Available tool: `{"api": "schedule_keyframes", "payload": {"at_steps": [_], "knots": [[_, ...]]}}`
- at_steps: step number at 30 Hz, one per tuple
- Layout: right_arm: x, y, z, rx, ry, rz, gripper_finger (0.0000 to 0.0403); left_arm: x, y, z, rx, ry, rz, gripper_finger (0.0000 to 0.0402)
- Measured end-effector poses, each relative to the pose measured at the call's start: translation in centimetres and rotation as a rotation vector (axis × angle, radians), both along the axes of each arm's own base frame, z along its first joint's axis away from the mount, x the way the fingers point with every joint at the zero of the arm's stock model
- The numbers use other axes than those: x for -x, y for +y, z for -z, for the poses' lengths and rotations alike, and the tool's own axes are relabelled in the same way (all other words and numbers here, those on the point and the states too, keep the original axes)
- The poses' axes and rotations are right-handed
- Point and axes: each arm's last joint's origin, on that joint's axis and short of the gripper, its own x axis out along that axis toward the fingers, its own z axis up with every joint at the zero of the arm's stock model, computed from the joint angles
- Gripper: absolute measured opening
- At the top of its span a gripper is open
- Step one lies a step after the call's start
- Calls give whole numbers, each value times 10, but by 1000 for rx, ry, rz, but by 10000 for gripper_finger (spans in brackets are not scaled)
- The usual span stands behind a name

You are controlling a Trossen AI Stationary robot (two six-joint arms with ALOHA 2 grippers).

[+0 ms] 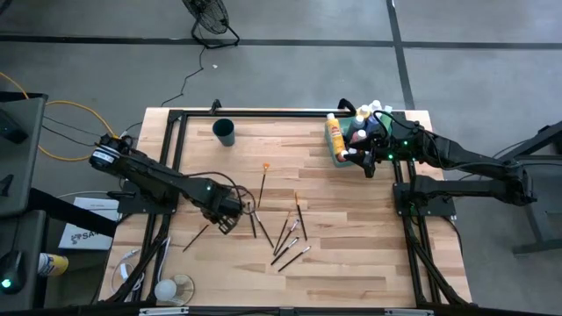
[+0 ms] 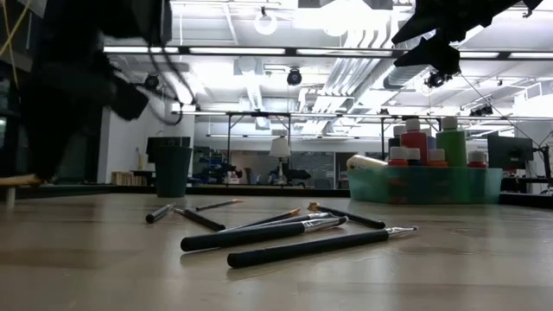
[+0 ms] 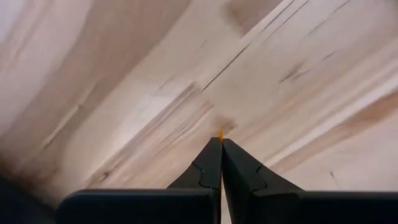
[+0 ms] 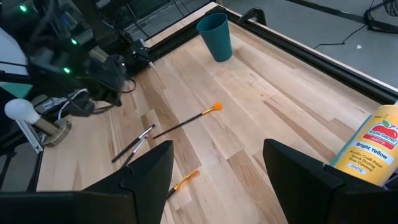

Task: Pick & Place Paint Supplies
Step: Put the gold paintbrush into the blue cup

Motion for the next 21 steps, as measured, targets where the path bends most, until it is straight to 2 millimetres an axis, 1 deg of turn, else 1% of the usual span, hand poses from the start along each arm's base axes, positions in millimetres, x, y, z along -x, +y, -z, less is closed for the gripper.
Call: {"api": "schedule_keyframes", "payload": {"at_steps": [3,6,10,13,16,21], "knots": [[0,0,0,0,0,0,243,-5,3,-19,-24,-75,-14,0],[0,0,0,1,0,1,243,-6,8,-35,-51,-96,-27,0],[0,0,0,2,0,3,243,-10,19,-59,-98,-158,-29,0],[0,0,0,2,0,3,243,-15,31,-81,-162,-228,-34,0],[0,0,0,2,0,4,243,-16,46,-105,-285,-284,-44,0],[0,-1,-1,15,-2,28,243,-14,71,-144,-596,-407,-117,0]]}}
